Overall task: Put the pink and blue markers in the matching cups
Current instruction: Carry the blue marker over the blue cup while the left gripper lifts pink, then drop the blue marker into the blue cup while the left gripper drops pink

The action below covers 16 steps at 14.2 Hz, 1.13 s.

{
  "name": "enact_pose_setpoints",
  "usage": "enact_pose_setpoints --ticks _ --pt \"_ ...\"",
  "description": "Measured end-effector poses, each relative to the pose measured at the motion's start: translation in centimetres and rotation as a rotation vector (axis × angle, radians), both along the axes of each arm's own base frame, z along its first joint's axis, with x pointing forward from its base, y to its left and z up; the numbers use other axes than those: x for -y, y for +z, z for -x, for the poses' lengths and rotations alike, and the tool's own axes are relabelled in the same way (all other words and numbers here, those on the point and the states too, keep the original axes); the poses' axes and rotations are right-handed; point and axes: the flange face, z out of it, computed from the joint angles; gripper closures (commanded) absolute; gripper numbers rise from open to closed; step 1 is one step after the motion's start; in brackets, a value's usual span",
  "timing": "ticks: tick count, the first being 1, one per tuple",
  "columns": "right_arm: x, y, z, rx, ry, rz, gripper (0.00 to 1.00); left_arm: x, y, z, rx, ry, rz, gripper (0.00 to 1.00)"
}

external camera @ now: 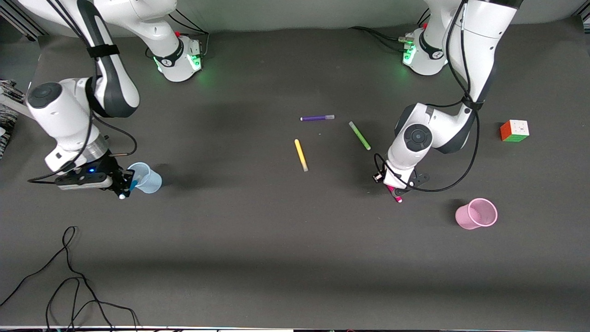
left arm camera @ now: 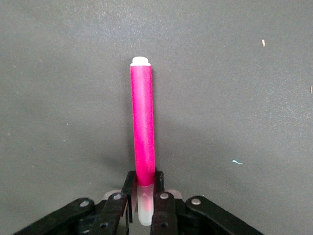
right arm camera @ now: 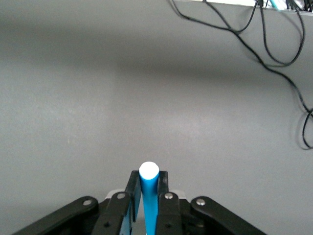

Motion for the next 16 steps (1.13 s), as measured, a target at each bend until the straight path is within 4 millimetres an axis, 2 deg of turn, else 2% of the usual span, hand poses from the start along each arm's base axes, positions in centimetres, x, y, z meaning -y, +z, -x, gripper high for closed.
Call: enact_pose_setpoints --ticks 2,3,5,8,10,13,14,16 --pt "0.5 -1.2 0.8 -0.005 0.000 0.003 1.00 -0.2 1.0 -0.9 -0.016 0.007 -0.016 1.00" --pt "0.8 -1.6 1.2 -0.010 0.000 0.005 1.00 -0.4 2.4 -1.9 -0.039 0.010 -0.037 1.00" --pt "1.6 -2.1 1.6 -0.022 -0.004 0.009 1.00 -2.2 8.0 -4.7 -0.084 0.008 -0.076 1.00" --pt "3.1 -2.7 2.2 -0.037 -0.013 0.018 1.00 -8.4 17.4 -7.5 -0.136 -0.072 -0.062 1.00" --pt "3.4 -3.1 2.5 -0.046 -0.016 0.018 0.96 -14.3 21.5 -7.9 -0.176 -0.174 -0.043 1.00" --pt "3.4 -3.4 2.7 -0.049 -0.016 0.018 0.80 -22.8 24.9 -8.4 -0.266 -0.343 0.017 1.00" --pt "3.4 -3.5 2.7 -0.041 -0.015 0.019 0.78 -24.6 25.4 -8.9 -0.298 -0.377 0.040 1.00" --pt "3.4 -3.9 2.8 -0.037 -0.014 0.021 0.71 -26.1 25.0 -10.5 -0.372 -0.408 0.081 1.00"
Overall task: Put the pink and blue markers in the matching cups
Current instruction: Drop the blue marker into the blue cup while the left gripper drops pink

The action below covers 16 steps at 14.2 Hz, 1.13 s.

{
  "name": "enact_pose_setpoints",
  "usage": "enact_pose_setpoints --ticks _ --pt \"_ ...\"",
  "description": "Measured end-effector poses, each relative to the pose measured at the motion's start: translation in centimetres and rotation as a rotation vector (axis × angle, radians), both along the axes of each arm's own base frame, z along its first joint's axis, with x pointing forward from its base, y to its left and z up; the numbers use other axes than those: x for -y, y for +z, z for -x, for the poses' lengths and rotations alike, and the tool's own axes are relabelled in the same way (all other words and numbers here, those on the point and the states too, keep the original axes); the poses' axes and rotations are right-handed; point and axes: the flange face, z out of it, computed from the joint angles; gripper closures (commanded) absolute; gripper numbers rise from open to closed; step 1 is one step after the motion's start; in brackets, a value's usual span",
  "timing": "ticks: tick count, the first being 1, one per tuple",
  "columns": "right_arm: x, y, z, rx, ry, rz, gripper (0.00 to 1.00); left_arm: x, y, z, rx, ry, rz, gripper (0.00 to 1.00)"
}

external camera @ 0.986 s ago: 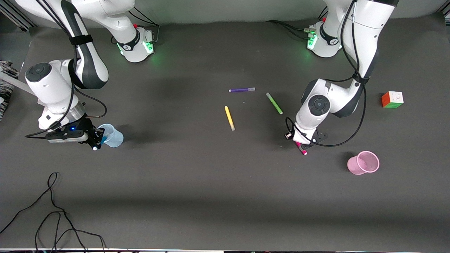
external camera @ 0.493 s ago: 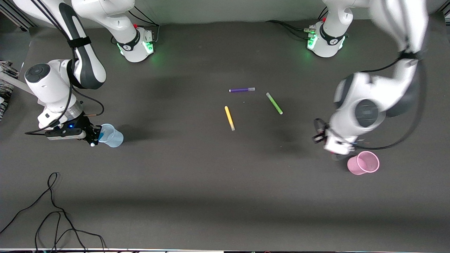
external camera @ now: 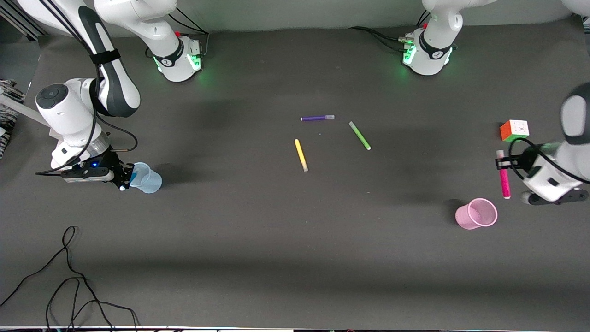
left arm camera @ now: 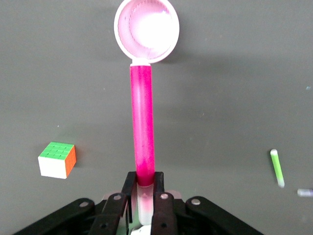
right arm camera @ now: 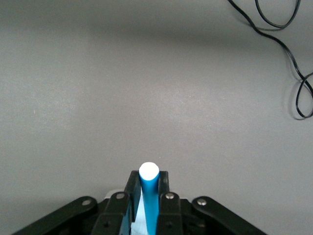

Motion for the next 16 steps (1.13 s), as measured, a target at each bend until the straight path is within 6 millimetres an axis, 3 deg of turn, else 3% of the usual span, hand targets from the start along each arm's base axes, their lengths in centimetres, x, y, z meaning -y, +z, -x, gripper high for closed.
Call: enact_pose_setpoints --ticks 1,2,3,7,12,14,15,16 --pt "0.0 -0.1 0.0 -0.001 0.000 0.001 0.57 0.0 -1.2 -0.9 -0.041 -0.007 0.012 1.00" --pt "0.0 -0.2 0.0 -0.003 0.000 0.001 0.35 0.1 -2.7 -1.9 -0.072 -0.010 0.022 1.00" --pt "0.0 -0.3 0.0 -0.003 0.000 0.001 0.01 0.1 -4.5 -2.7 -0.094 -0.011 0.031 1.00" --pt "0.0 -0.3 0.0 -0.004 0.000 0.002 0.00 -0.3 -10.2 -4.7 -0.146 -0.007 0.045 1.00" --pt "-0.1 0.5 -0.7 -0.019 0.003 0.002 0.00 -1.1 -13.8 -5.9 -0.145 -0.003 0.035 1.00" --pt "-0.1 2.1 -1.9 -0.066 -0.001 0.002 0.00 -1.4 -14.8 -6.2 -0.136 0.000 0.033 1.00" --pt "0.0 3.4 -2.7 -0.091 -0.004 0.003 0.00 -1.5 -15.2 -6.3 -0.127 0.002 0.032 0.60" --pt "0.1 4.8 -3.4 -0.119 -0.008 0.003 0.00 -1.8 -15.4 -6.5 -0.119 0.004 0.031 0.01"
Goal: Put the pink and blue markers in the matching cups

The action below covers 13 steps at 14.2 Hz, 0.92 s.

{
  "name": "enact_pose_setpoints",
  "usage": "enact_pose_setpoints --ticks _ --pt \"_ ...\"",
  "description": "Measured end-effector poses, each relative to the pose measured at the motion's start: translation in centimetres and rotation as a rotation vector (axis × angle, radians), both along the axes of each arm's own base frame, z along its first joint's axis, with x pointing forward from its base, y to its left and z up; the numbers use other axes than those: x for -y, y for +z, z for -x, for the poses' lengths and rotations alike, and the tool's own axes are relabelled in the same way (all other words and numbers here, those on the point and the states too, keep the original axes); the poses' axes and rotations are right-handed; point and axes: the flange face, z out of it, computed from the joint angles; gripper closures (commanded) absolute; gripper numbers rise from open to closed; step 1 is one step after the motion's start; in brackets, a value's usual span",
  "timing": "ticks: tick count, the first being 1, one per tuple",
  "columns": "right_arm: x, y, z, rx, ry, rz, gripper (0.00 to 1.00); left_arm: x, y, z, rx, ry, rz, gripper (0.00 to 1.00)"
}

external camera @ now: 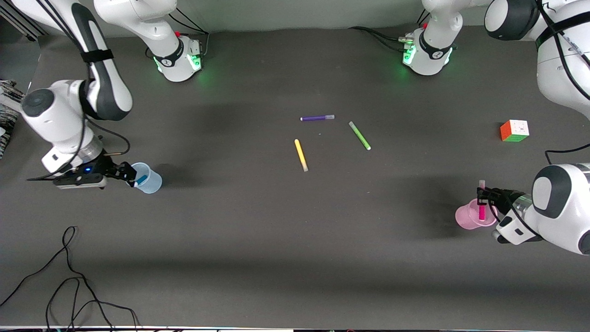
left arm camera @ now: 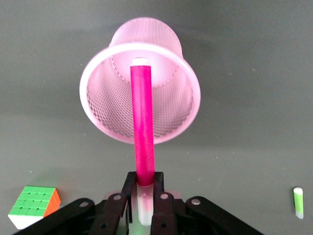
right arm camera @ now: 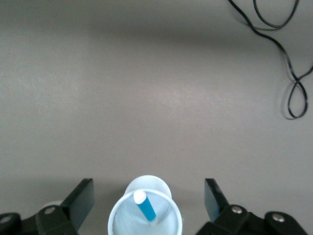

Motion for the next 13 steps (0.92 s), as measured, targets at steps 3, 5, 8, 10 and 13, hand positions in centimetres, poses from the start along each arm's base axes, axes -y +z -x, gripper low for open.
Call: enact_pose_setpoints --ticks 3,5,8,10,13 --pt "-0.1 4.6 -1.5 -0.093 -0.007 -0.002 0.00 -0.9 0.3 -0.4 0.027 0.009 0.000 0.00" --pt "-0.9 8.2 -2.0 -0.136 0.002 -0.004 0.00 -1.1 1.4 -0.8 0.051 0.012 -0.002 0.00" --pt "-2.5 14.5 -1.7 -0.164 0.026 -0.011 0.00 -1.5 5.7 -1.8 0.132 0.003 -0.003 0.00" --pt "-3.3 19.0 -0.8 -0.170 0.037 -0.014 0.00 -2.0 11.5 -1.6 0.216 -0.018 -0.007 0.00" --pt "-3.1 23.4 0.6 -0.186 0.031 -0.018 0.00 -0.9 20.2 1.1 0.334 -0.047 -0.030 0.00"
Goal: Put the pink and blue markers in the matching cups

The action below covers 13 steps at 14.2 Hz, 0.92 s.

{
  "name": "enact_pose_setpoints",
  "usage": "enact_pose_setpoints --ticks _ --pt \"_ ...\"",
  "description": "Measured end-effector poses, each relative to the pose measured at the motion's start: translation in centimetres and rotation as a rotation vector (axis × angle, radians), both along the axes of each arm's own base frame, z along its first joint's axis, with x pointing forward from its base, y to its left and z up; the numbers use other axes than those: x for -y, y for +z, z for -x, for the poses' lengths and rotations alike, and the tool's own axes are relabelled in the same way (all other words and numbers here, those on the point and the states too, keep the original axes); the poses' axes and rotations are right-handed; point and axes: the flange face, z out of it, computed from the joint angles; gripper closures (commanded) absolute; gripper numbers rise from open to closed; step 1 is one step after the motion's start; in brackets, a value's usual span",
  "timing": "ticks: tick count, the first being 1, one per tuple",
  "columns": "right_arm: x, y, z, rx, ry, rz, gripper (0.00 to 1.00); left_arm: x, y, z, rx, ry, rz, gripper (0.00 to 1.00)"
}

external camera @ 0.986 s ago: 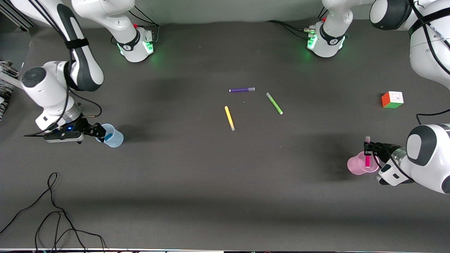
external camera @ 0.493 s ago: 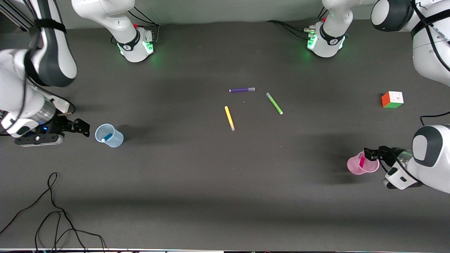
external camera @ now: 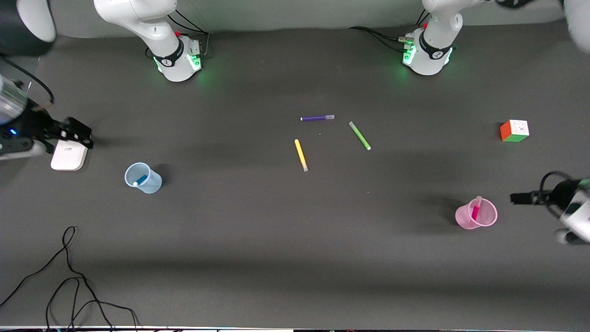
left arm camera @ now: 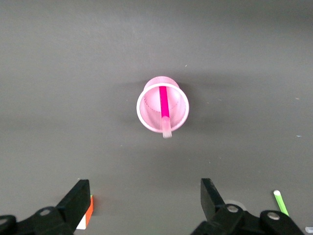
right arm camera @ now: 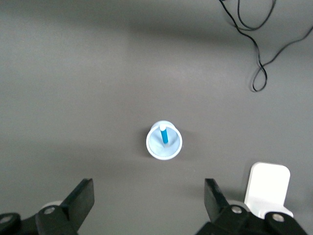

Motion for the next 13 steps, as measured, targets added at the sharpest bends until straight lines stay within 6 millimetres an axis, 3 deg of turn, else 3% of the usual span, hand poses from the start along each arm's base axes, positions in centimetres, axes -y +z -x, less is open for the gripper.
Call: enact_pose_setpoints --ticks 2,6,9,13 --pt "0.2 0.4 0.2 -0.008 -0.004 0.001 0.00 1.5 3.2 3.0 0.058 -0.017 -0.014 0.00" --pt "-1.0 -0.8 0.0 -0.032 0.005 -0.041 0.00 5.0 7.8 8.5 0.115 -0.057 -0.018 0.00" --pt "-1.3 -1.1 0.1 -0.041 0.004 -0.058 0.00 8.4 10.2 10.6 0.135 -0.111 -0.025 0.00" --pt "-1.0 -1.1 0.1 -0.038 0.000 -0.059 0.00 9.1 10.6 11.3 0.130 -0.122 -0.026 0.00"
